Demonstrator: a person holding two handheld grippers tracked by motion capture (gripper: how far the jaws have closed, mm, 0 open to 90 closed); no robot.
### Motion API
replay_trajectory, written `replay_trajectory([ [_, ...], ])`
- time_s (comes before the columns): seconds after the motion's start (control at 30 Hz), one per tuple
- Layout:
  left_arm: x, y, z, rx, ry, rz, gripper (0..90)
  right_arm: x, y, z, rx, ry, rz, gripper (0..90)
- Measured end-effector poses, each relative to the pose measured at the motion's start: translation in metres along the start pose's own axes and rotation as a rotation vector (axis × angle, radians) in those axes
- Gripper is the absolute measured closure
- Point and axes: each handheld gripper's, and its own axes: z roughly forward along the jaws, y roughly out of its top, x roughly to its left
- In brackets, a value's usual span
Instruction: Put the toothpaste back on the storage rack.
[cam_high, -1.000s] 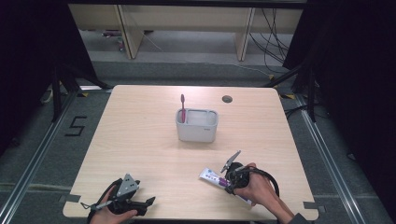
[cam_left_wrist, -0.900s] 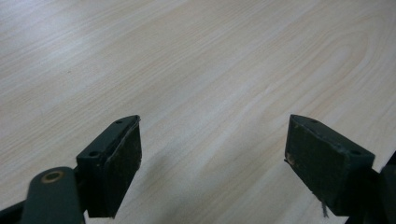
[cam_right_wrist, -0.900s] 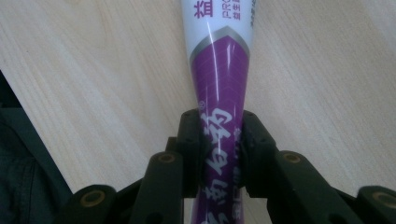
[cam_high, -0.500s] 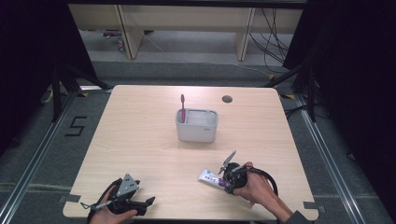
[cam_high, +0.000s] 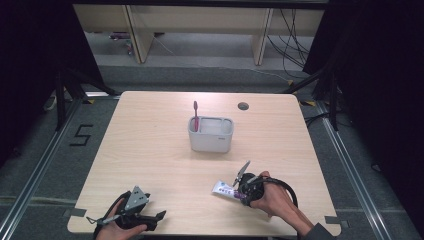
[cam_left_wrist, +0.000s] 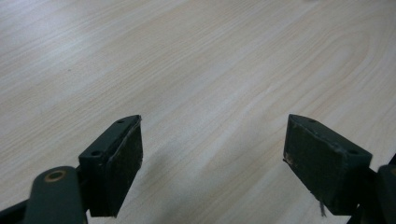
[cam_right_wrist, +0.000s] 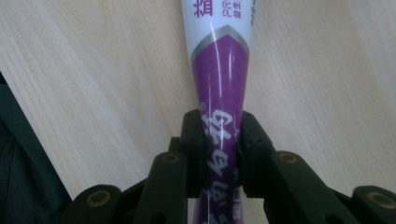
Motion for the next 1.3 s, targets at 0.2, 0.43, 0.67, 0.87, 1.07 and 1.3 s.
replay_trajectory([
  [0.2, 0.000, 0.001, -0.001, 0.012, 0.007, 0.005, 19.3, -0.004, -0.002, -0.008, -0.036, -0.005, 0.001, 75.8],
  [0.43, 0.002, 0.001, -0.002, 0.020, 0.006, 0.017, 19.3, -0.011, -0.005, -0.021, -0.113, -0.016, 0.028, 75.8],
  [0.67, 0.002, 0.001, -0.001, 0.016, 0.012, 0.008, 19.3, -0.021, -0.005, -0.036, -0.250, -0.010, 0.045, 75.7],
  [0.87, 0.002, 0.000, -0.001, 0.018, 0.009, 0.007, 19.2, -0.023, -0.001, -0.049, -0.330, -0.015, 0.071, 75.8],
  [1.07, 0.002, 0.000, -0.001, 0.031, 0.009, 0.019, 19.3, -0.029, 0.006, -0.059, -0.439, -0.009, 0.064, 75.8],
  [1.3, 0.002, 0.000, -0.001, 0.022, 0.004, 0.011, 19.3, -0.035, 0.018, -0.069, -0.565, 0.005, 0.080, 75.7],
])
